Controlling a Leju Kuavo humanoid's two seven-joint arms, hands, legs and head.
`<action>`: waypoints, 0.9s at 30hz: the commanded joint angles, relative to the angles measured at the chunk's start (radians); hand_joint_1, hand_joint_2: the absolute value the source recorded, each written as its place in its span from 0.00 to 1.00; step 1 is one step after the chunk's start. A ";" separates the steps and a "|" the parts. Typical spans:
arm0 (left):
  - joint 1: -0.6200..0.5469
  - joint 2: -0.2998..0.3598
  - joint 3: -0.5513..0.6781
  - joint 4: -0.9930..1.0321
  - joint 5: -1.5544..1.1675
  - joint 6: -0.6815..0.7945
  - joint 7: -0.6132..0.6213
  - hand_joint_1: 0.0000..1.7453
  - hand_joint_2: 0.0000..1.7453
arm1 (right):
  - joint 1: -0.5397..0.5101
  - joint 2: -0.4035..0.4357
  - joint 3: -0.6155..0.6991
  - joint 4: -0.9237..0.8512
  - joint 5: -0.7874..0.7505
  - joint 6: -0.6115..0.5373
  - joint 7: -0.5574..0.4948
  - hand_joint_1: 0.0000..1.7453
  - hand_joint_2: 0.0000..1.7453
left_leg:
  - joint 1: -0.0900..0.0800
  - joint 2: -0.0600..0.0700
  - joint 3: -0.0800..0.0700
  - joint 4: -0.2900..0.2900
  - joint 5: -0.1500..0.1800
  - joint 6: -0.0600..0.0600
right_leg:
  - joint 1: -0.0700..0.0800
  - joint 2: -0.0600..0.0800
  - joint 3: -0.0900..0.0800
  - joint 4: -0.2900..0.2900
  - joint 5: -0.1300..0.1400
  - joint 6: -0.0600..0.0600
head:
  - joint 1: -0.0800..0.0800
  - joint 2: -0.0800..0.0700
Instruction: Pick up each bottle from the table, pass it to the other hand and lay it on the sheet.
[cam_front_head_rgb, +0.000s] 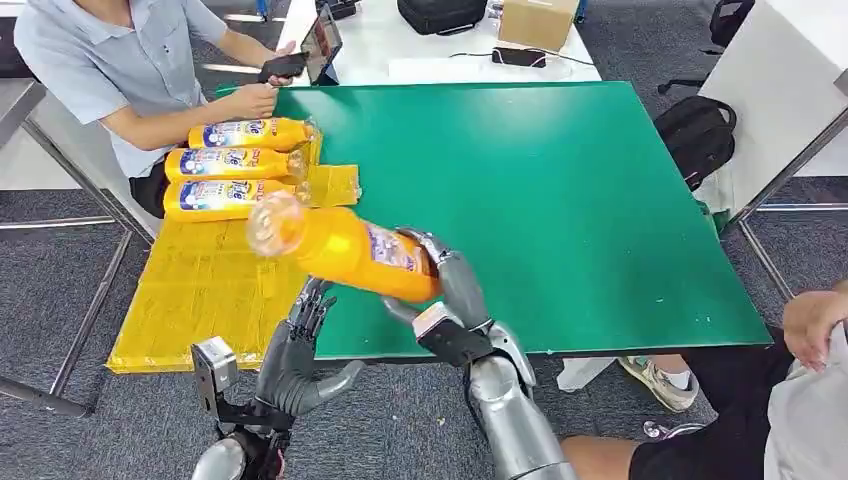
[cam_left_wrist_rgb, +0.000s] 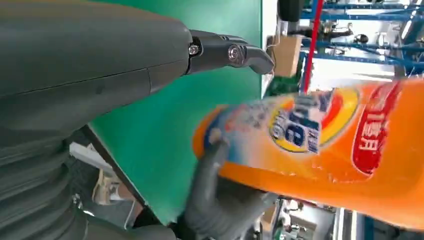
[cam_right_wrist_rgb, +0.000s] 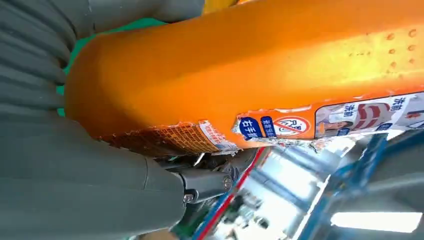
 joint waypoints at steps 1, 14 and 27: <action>-0.046 0.016 0.002 0.010 0.036 0.059 0.020 0.00 1.00 | 0.023 -0.004 0.188 0.039 0.011 -0.004 -0.006 1.00 1.00 | 0.001 0.000 0.002 -0.001 -0.001 -0.001 | 0.001 0.000 0.002 -0.001 0.000 -0.001 | 0.000 0.000; -0.063 0.015 -0.015 -0.020 0.184 0.015 -0.001 0.00 1.00 | 0.026 -0.011 0.300 0.157 -0.014 -0.013 -0.017 1.00 1.00 | 0.001 0.000 0.002 -0.001 0.000 -0.001 | 0.000 0.000 0.002 -0.002 0.000 -0.002 | 0.001 0.000; -0.064 0.015 0.004 -0.034 0.228 -0.010 -0.004 0.62 1.00 | 0.035 -0.017 0.320 0.243 -0.003 -0.032 0.014 1.00 1.00 | 0.001 0.000 0.004 -0.002 0.000 -0.001 | 0.001 -0.001 0.004 -0.002 0.000 -0.002 | 0.000 0.000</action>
